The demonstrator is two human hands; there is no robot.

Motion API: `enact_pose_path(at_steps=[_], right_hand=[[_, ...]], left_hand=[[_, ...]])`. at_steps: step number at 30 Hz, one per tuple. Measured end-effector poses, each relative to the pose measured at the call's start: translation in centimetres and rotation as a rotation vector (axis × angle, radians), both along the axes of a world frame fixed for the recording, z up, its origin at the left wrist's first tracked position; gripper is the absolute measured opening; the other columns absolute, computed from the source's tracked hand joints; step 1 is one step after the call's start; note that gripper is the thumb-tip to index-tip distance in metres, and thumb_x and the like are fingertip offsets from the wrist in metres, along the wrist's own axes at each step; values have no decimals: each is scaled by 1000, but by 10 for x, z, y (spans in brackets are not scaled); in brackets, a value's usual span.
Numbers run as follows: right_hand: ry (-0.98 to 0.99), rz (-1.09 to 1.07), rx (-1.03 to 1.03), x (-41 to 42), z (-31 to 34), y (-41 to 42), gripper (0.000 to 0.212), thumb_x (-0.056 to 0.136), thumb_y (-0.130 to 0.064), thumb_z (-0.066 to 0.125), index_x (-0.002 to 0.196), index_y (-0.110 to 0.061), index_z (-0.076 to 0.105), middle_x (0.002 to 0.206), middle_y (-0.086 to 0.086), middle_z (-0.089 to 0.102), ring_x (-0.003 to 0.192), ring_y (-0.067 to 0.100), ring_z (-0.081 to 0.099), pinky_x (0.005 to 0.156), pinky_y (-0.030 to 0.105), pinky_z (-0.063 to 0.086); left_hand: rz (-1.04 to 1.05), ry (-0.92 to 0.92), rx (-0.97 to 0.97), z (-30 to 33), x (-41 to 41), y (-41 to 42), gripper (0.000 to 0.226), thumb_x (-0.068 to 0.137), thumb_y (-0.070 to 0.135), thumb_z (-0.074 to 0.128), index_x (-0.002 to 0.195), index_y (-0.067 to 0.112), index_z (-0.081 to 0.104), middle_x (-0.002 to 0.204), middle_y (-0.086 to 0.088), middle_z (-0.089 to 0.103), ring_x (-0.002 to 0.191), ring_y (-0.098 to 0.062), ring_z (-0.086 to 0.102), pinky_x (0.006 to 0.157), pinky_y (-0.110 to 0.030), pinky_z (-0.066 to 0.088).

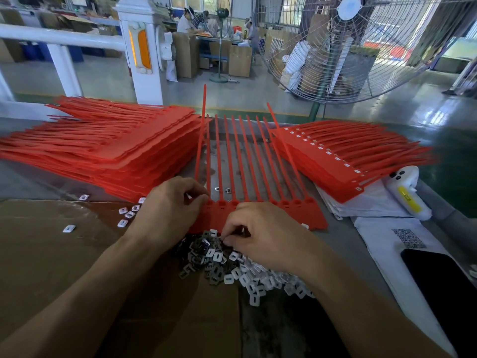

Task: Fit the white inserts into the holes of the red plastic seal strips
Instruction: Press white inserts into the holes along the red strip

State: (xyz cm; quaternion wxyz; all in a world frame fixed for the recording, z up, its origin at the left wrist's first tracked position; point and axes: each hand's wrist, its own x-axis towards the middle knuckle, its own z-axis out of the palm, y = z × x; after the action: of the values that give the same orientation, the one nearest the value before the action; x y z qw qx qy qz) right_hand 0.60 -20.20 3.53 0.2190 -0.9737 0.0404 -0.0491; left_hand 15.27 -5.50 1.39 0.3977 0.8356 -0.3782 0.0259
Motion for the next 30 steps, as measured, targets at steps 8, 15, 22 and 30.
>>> enact_pose_path(at_steps=[8,15,22,30], right_hand=[[-127,-193,441,-2,-2,-8,9,101,-34,64,95,-32,71,86,-12,74,70,4,69,55,23,52],[-207,-327,874,3,-4,-13,8,98,-22,70,105,-25,72,88,-5,78,64,1,63,61,21,50],[-258,-294,775,5,-3,-7,14,100,-17,66,109,-27,69,97,-10,74,73,-6,68,62,9,49],[-265,-244,742,2,-2,-4,7,101,-28,65,101,-29,72,90,-7,77,74,6,71,64,14,52]], left_hand=[[-96,-18,-115,4,-6,-1,8,91,26,72,92,34,74,87,20,68,80,4,61,66,-9,44],[-343,-101,-185,8,-17,-5,18,90,16,74,97,31,69,93,14,69,87,-14,65,70,-13,46],[-376,-121,-180,7,-17,-5,14,88,18,76,99,27,72,95,14,69,88,-12,67,73,-13,46],[-319,-166,-204,8,-17,-5,3,92,27,66,91,30,66,88,14,65,84,-12,63,68,-11,43]])
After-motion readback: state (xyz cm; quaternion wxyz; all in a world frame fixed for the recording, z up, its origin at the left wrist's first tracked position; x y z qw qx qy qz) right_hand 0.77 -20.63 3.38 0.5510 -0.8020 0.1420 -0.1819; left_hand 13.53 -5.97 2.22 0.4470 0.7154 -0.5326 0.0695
